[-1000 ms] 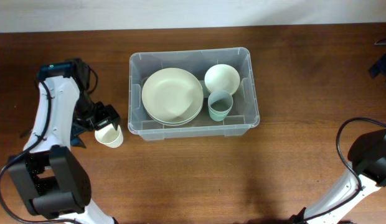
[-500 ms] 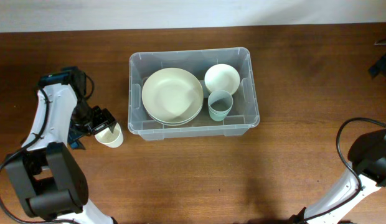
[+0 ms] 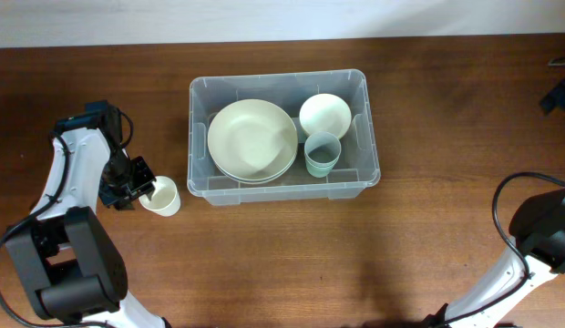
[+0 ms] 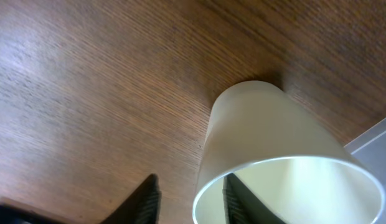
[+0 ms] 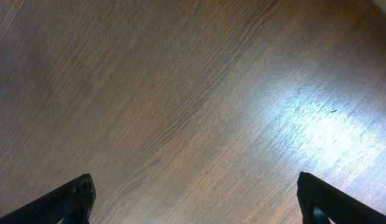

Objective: Pack container
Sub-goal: 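Grasp the cream cup's rim with the left gripper, then carry the cream cup and lower it into the white cup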

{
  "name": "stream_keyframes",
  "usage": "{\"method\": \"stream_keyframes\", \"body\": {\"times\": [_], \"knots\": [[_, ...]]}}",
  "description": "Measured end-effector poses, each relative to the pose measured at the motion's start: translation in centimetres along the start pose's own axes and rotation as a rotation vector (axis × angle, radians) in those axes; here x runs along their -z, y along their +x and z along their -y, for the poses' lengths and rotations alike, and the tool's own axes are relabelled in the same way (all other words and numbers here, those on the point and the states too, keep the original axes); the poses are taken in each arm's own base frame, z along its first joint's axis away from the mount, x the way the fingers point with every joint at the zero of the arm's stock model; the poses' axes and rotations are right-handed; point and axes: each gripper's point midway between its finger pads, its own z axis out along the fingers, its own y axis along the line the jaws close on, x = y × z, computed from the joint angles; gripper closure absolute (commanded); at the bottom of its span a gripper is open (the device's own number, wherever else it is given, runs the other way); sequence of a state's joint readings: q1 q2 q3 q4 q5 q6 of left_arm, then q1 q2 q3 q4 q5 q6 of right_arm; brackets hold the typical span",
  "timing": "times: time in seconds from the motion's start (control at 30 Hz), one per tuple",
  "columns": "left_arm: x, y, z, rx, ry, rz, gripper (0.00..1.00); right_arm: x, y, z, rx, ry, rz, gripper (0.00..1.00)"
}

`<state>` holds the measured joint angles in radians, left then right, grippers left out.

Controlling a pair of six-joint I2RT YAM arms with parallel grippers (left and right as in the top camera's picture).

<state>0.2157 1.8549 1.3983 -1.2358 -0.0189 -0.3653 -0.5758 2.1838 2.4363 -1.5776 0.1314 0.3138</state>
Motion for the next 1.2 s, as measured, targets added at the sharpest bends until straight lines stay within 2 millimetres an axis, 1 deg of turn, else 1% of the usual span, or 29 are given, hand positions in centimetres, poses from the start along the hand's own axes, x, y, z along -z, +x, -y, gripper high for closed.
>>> {"method": "stream_keyframes", "body": {"times": [0.03, 0.07, 0.3, 0.5, 0.57, 0.6, 0.63, 0.7, 0.73, 0.77, 0.8, 0.87, 0.93, 0.97, 1.0, 1.07, 1.13, 1.2], "knots": [[0.0, 0.0, 0.0, -0.002, 0.0, 0.002, 0.98, 0.0, 0.0, 0.0, -0.001, 0.0, 0.0, 0.01], [0.0, -0.1, 0.0, -0.003, 0.001, 0.003, 0.99, 0.0, 0.0, 0.0, 0.0, 0.0, 0.0, 0.01], [0.2, -0.3, 0.2, -0.003, 0.012, 0.018, 0.99, 0.0, 0.0, 0.0, 0.0, 0.0, 0.0, 0.01], [0.3, -1.8, 0.7, 0.001, 0.036, 0.076, 0.99, 0.0, 0.0, 0.0, 0.0, 0.0, 0.0, 0.01], [0.8, -2.3, 0.7, 0.008, 0.045, 0.092, 0.99, 0.0, 0.0, 0.0, 0.0, 0.0, 0.0, 0.01], [1.3, -2.9, 0.7, 0.016, 0.052, 0.111, 0.99, 0.0, 0.0, 0.0, 0.0, 0.0, 0.0, 0.01], [2.1, -3.5, 0.7, 0.022, 0.063, 0.13, 0.99, 0.0, 0.0, 0.0, 0.0, 0.0, 0.0, 0.01], [4.2, -5.0, 0.8, 0.034, 0.088, 0.187, 0.99, 0.0, 0.0, 0.0, 0.0, 0.0, 0.0, 0.01], [5.8, -5.9, 0.9, 0.039, 0.103, 0.224, 0.99, 0.0, 0.0, 0.0, 0.0, 0.0, 0.0, 0.01], [7.8, -6.9, 1.1, 0.044, 0.121, 0.274, 0.99, 0.0, 0.0, 0.0, 0.0, 0.0, 0.0, 0.01], [9.2, -7.5, 1.3, 0.044, 0.134, 0.307, 0.99, 0.0, 0.0, 0.0, 0.0, 0.0, 0.0, 0.01], [12.6, -8.5, 2.0, 0.038, 0.169, 0.386, 0.99, 0.0, 0.0, 0.0, 0.0, 0.0, 0.0, 0.01], [16.2, -9.2, 3.2, 0.016, 0.219, 0.468, 0.99, 0.0, 0.0, 0.0, 0.0, 0.0, 0.0, 0.01], [18.1, -9.4, 4.2, -0.003, 0.253, 0.513, 0.99, 0.0, 0.0, 0.0, 0.0, 0.0, 0.0, 0.01], [19.6, -9.3, 5.2, -0.026, 0.282, 0.545, 0.99, 0.0, 0.0, 0.0, 0.0, 0.0, 0.0, 0.01], [22.3, -8.6, 7.9, -0.089, 0.338, 0.601, 0.99, 0.0, 0.0, 0.0, 0.0, 0.0, 0.0, 0.01], [24.1, -7.0, 11.3, -0.177, 0.385, 0.632, 0.99, 0.0, 0.0, 0.0, 0.0, 0.0, 0.0, 0.01], [24.9, -4.8, 15.0, -0.279, 0.427, 0.643, 0.99, 0.0, 0.0, 0.0, 0.0, 0.0, 0.0, 0.01]]}}
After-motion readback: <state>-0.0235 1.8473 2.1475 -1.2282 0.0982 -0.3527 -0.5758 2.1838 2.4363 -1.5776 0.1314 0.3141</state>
